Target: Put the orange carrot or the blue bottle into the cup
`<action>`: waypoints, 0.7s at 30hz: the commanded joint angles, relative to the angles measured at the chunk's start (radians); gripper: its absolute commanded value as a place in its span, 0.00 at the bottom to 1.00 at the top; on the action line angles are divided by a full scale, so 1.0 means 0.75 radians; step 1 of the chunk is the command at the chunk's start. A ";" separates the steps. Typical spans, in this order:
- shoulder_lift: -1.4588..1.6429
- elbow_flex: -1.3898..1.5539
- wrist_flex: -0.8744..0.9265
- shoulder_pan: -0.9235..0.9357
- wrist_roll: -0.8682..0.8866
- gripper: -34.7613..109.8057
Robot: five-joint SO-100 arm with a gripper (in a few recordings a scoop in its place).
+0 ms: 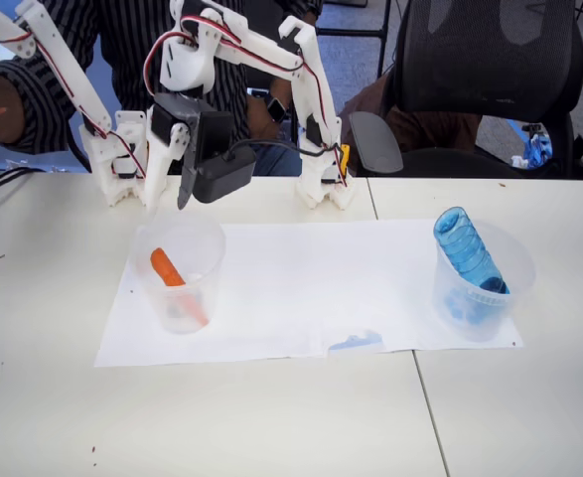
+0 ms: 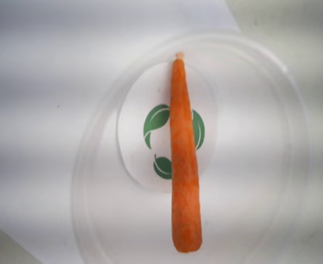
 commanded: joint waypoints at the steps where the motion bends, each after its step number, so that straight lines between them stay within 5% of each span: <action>1: 0.084 -0.162 0.004 0.006 0.004 0.43; 16: 0.106 -0.164 0.020 0.020 0.006 0.43; 21: 0.106 -0.164 0.022 0.027 0.006 0.36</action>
